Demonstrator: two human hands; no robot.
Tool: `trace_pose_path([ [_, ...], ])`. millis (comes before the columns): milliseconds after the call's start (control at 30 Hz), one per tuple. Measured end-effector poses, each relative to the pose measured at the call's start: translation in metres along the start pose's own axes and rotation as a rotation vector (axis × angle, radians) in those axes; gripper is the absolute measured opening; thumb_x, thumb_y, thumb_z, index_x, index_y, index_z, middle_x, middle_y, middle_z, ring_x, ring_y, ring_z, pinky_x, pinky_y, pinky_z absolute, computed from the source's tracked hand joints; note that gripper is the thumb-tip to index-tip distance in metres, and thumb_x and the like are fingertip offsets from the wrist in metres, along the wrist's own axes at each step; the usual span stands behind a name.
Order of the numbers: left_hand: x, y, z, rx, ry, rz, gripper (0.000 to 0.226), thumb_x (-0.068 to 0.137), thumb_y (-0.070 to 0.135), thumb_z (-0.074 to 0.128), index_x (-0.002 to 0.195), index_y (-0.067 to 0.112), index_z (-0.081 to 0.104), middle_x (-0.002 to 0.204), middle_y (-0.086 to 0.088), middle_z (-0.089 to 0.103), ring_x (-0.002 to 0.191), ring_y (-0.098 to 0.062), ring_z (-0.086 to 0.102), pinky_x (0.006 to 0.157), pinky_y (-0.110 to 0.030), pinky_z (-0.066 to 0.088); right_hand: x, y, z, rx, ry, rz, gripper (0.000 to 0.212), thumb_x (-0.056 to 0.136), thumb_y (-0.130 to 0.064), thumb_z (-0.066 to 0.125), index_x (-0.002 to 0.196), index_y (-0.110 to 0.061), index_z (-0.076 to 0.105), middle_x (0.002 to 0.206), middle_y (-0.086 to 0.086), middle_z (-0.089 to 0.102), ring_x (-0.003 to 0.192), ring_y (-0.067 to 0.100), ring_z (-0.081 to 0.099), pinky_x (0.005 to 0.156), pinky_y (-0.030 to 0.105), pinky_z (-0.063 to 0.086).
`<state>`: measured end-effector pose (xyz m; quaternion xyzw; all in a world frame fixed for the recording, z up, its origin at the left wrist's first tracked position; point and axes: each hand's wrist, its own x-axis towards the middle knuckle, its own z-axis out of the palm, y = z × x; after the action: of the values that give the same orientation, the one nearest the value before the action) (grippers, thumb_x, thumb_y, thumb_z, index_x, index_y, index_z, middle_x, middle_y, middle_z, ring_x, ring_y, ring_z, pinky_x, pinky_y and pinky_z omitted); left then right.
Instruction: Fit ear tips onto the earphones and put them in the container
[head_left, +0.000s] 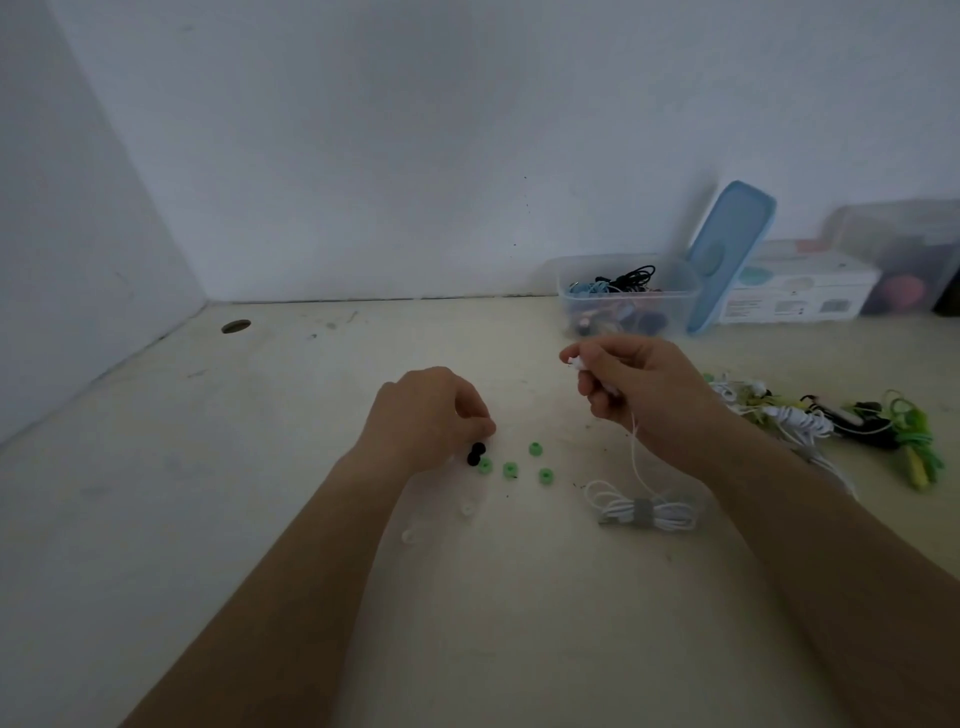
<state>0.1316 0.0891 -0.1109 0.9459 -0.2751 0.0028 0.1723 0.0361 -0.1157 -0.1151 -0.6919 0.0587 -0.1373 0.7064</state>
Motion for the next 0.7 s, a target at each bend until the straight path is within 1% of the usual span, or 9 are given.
trace_pose_path([
  [67,0.0,0.002,0.0,0.013,-0.01,0.01,0.011,0.086,0.041,0.069,0.077,0.035,0.068,0.079,0.021,0.055,0.077,-0.002,0.053,0.088,-0.032,0.046,-0.001,-0.002,-0.002,0.04,-0.012,0.005,0.021,0.099,-0.015,0.054,0.096,-0.011,0.074,0.067,0.002,0.06,0.058,0.011,0.049,0.057,0.021,0.046],
  [167,0.001,0.002,0.002,-0.026,-0.022,0.032,0.01,0.089,0.039,0.067,0.079,0.035,0.065,0.084,0.019,0.056,0.079,-0.003,0.054,0.084,-0.03,0.047,-0.003,-0.003,-0.005,0.074,-0.042,0.031,0.02,0.098,-0.009,0.057,0.096,-0.013,0.077,0.074,0.005,0.065,0.058,0.01,0.051,0.058,0.02,0.047],
  [267,0.002,-0.001,0.004,-0.136,0.012,0.04,0.008,0.09,0.036,0.067,0.083,0.034,0.066,0.09,0.017,0.063,0.077,-0.001,0.057,0.071,-0.021,0.045,-0.005,-0.003,-0.003,0.093,-0.045,0.072,0.022,0.093,0.0,0.059,0.097,-0.011,0.078,0.077,0.008,0.068,0.062,0.014,0.052,0.059,0.022,0.049],
  [333,0.001,-0.003,0.006,-0.199,0.068,0.04,0.006,0.09,0.034,0.068,0.084,0.032,0.068,0.087,0.018,0.065,0.077,0.002,0.057,0.066,-0.015,0.041,-0.008,-0.003,0.0,0.093,-0.045,0.091,0.021,0.092,0.003,0.06,0.096,-0.008,0.077,0.08,0.01,0.069,0.059,0.014,0.052,0.058,0.021,0.049],
  [400,0.001,-0.004,0.007,-0.248,0.136,0.049,0.007,0.089,0.032,0.068,0.082,0.031,0.068,0.084,0.017,0.066,0.08,0.001,0.06,0.07,-0.015,0.045,-0.011,-0.002,0.001,0.092,-0.055,0.1,0.021,0.09,0.003,0.061,0.094,-0.009,0.078,0.083,0.012,0.07,0.059,0.013,0.053,0.059,0.021,0.049],
  [467,0.001,-0.005,0.007,-0.301,0.18,0.05,0.008,0.089,0.03,0.07,0.08,0.031,0.068,0.082,0.016,0.068,0.082,0.0,0.063,0.075,-0.016,0.047,-0.012,0.0,0.0,0.086,-0.061,0.108,0.023,0.089,0.004,0.062,0.09,-0.011,0.079,0.085,0.013,0.072,0.067,0.015,0.058,0.064,0.023,0.05],
  [533,0.001,-0.005,0.008,-0.337,0.199,0.044,0.009,0.088,0.026,0.071,0.08,0.029,0.068,0.083,0.014,0.069,0.082,0.0,0.064,0.076,-0.014,0.047,-0.012,0.003,-0.001,0.086,-0.058,0.119,0.025,0.088,0.006,0.062,0.086,-0.012,0.079,0.085,0.015,0.072,0.074,0.018,0.059,0.067,0.026,0.05],
  [600,0.0,-0.004,0.008,-0.354,0.199,0.031,0.008,0.087,0.024,0.072,0.08,0.028,0.068,0.083,0.013,0.069,0.081,0.0,0.064,0.073,-0.013,0.047,-0.013,0.005,0.0,0.069,-0.042,0.134,0.025,0.087,0.008,0.063,0.083,-0.011,0.079,0.082,0.016,0.07,0.066,0.015,0.058,0.062,0.025,0.049],
  [700,-0.003,-0.004,0.009,-0.355,0.138,0.002,0.009,0.083,0.025,0.076,0.086,0.029,0.069,0.083,0.012,0.068,0.081,-0.002,0.063,0.062,-0.009,0.047,-0.014,0.005,0.002,0.044,-0.016,0.155,0.021,0.085,0.01,0.062,0.086,-0.005,0.077,0.08,0.018,0.068,0.058,0.012,0.055,0.056,0.023,0.047],
])
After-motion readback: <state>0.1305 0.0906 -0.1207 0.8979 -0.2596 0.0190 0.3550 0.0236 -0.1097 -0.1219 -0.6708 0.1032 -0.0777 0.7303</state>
